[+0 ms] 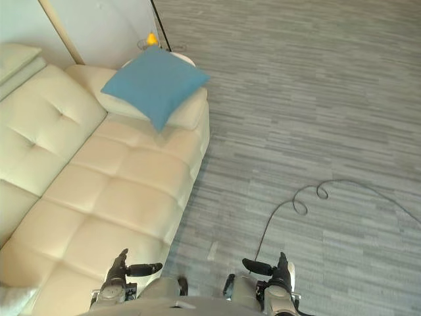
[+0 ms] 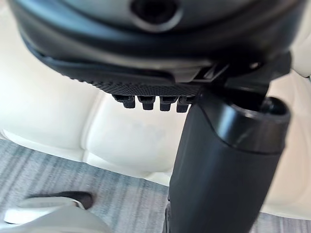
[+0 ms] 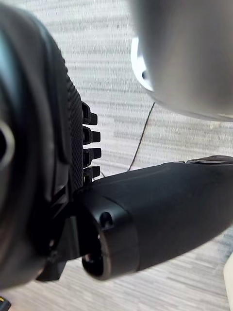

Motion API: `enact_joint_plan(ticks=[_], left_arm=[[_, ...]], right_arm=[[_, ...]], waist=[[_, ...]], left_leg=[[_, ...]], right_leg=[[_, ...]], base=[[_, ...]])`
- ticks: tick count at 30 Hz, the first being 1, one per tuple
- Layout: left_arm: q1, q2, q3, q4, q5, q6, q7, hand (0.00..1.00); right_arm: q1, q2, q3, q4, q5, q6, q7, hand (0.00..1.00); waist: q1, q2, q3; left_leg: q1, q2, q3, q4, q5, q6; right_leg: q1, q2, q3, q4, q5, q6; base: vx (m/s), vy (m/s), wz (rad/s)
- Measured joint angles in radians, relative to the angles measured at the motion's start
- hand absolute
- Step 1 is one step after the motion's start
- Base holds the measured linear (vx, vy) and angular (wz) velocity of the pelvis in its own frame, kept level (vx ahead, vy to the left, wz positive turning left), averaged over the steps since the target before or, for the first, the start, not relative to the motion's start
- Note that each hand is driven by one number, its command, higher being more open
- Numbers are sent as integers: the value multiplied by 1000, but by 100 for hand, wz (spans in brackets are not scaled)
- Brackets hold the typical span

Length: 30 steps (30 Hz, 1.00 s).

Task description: Pick up cushions and gather them together orderly.

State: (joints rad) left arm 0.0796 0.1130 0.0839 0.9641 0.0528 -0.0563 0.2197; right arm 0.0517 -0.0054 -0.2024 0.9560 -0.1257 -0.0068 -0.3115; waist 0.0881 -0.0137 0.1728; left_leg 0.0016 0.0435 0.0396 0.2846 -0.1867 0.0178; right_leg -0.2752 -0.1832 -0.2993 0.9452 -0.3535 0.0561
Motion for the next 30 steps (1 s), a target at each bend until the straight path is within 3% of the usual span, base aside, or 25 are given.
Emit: enact_joint_plan(ticks=[2, 3, 4, 5, 7, 9, 11, 12, 13, 15, 17, 18, 19, 20, 21, 22, 23, 24, 25, 26, 27, 28, 29, 30], left_arm=[[-11, -11, -1, -1, 0, -1, 1, 100], [-11, -9, -1, -1, -1, -1, 0, 100], [-20, 1, 1, 7, 0, 1, 1, 100], [-25, -9, 0, 14, -1, 3, -1, 100], [-31, -31, -16, 17, 0, 0, -1, 100], [-38, -45, -32, 32, 7, -1, -1, 100], [-46, -75, -20, 21, 20, 1, -5, 100], [-46, -78, -19, 8, 24, -1, -8, 100], [-45, -79, -20, -9, 24, -3, -8, 100], [-46, -79, -22, -38, 28, -10, -8, 100], [-52, -82, -24, -44, 27, -22, -8, 100], [-58, -83, -25, -48, 28, -23, -9, 100], [-59, -83, -25, -48, 28, -23, -9, 100], [-61, -82, -26, -48, 27, -23, -9, 100], [-63, -78, -30, -46, 28, -23, -9, 100], [-64, -74, -32, -44, 29, -23, -9, 100], [-70, -65, -35, -43, 32, -23, -10, 100], [-79, -56, -36, -44, 33, -23, -10, 100], [-87, -55, -21, -42, 33, -22, -13, 100], [-87, -54, -19, -42, 32, -23, -13, 100], [-79, -46, -23, -36, 35, -22, -12, 100], [-69, -39, -28, -34, 35, -22, -12, 100], [-62, -30, -38, -35, 34, -22, -12, 100], [-63, -25, -42, -34, 34, -20, -12, 100]], right_arm=[[-16, 0, 9, -8, -12, -8, 4, 100], [-19, 1, 13, -8, -11, -8, 3, 100], [-22, -5, 29, 4, -12, -10, 4, 100], [-37, -9, 27, 12, -12, -11, 5, 100], [-49, -31, 25, 20, -12, -15, 1, 100], [-53, -37, -3, 40, -3, -7, 2, 100], [-36, -43, -12, 36, 2, -5, 0, 100], [-32, -44, -11, 35, 2, -5, -2, 100], [-27, -41, -11, 35, 3, -5, -4, 100], [-23, -32, -13, 38, 10, -5, -5, 100], [-22, -28, -14, 42, 11, 0, -5, 100], [-22, -24, -15, 43, 11, 5, -6, 100], [-22, -22, -15, 45, 11, 5, -7, 100], [-23, -23, -15, 55, 11, 5, -8, 100], [-24, -22, -13, 68, 11, 7, -8, 100], [-27, -19, -12, 74, 11, 7, -9, 100], [-38, -14, -12, 85, 11, 6, -9, 100], [-54, -8, -11, 91, 10, 8, -6, 100], [-60, -5, -11, 89, 9, 7, -4, 100], [-59, -5, -11, 89, 7, 6, -3, 100], [-53, -5, -11, 91, 6, 6, -2, 100], [-48, -5, -10, 90, 0, 6, 1, 100], [-46, -9, -8, 89, -4, 5, 2, 100], [-47, -9, -8, 90, -11, 6, 3, 100]], waist=[[-14, 5, 3], [-23, -5, 2], [-28, -18, 3], [-22, 6, 7], [-29, 27, 10], [-38, 41, 10], [-41, 54, 19], [-39, 59, 21], [-35, 62, 24], [-30, 56, 27], [-19, 54, 31], [-13, 49, 34], [-12, 46, 36], [-5, 44, 39], [13, 37, 41], [16, 35, 38], [16, 16, 42], [14, -1, 47], [16, -5, 47], [17, -7, 46], [15, -8, 39], [12, -17, 33], [7, -24, 29], [6, -29, 32]], left_leg=[[55, 47, -25, -26, -20, -31], [65, 54, -29, -24, -44, -68], [82, 66, -36, -12, -82, -105], [77, 94, -39, -4, -89, -105], [73, 91, -51, -14, -70, -86], [72, 103, -61, 51, -50, -101], [-71, 139, -96, 432, 7, -173], [-133, 162, -91, 560, 2, -172], [-189, 176, -67, 662, -20, -158], [-287, 162, -4, 675, -55, -103], [-346, 101, 39, 440, -59, -82], [-350, 59, 39, 251, -32, -81], [-349, 35, 39, 126, 11, -81], [-343, 13, 44, -28, 129, -73], [-311, 7, 67, -82, 240, -67], [-296, 2, 85, -98, 282, -40], [-286, -13, 90, -98, 269, -27], [-303, -18, 96, -41, 234, -2], [-332, -10, 112, 83, 170, 12], [-335, -5, 124, 136, 137, 18], [-296, -4, 137, 176, 84, 34], [-253, -12, 144, 176, 41, 37], [-202, -22, 133, 161, -20, 37], [-177, -28, 122, 152, -44, 29]], right_leg=[[-53, -15, 3, -191, 17, 16], [-62, -15, 13, -311, 73, 21], [-51, -3, 21, -378, 187, -67], [-51, 28, 19, -374, 183, -71], [-51, 57, 28, -375, 155, -102], [-12, 76, 23, -394, 121, -104], [104, 108, -9, -466, 97, -109], [145, 122, -21, -490, 92, -114], [187, 134, -31, -516, 80, -128], [254, 138, -41, -571, 75, -127], [315, 136, -44, -644, 82, -108], [341, 129, -46, -674, 80, -95], [362, 127, -48, -696, 77, -86], [402, 127, -48, -734, 72, -65], [442, 126, -35, -771, 72, -49], [460, 121, -30, -789, 73, -42], [470, 106, -25, -804, 77, -35], [469, 91, -6, -800, 102, 4], [472, 80, 32, -748, 115, 27], [468, 74, 51, -694, 115, 27], [446, 53, 63, -543, 114, 29], [390, 19, 63, -363, 133, 59], [306, -27, 64, -140, 220, 124], [264, -50, 63, -32, 211, 116]], base=[[517, -237, 36], [385, -232, 25], [462, -319, -2], [430, -314, -28], [326, -244, -35], [249, -178, -3], [264, -172, 26], [186, -94, 30], [245, -94, 20], [268, -78, 12], [338, 4, 5], [372, 50, 5], [517, 108, 4], [483, 108, -9], [525, 111, -15], [359, 67, -11], [527, 98, -3], [591, 133, 3], [558, 142, -3], [448, 143, -5], [361, 109, -8], [650, 140, 1], [471, 81, 11], [522, 35, 25]])
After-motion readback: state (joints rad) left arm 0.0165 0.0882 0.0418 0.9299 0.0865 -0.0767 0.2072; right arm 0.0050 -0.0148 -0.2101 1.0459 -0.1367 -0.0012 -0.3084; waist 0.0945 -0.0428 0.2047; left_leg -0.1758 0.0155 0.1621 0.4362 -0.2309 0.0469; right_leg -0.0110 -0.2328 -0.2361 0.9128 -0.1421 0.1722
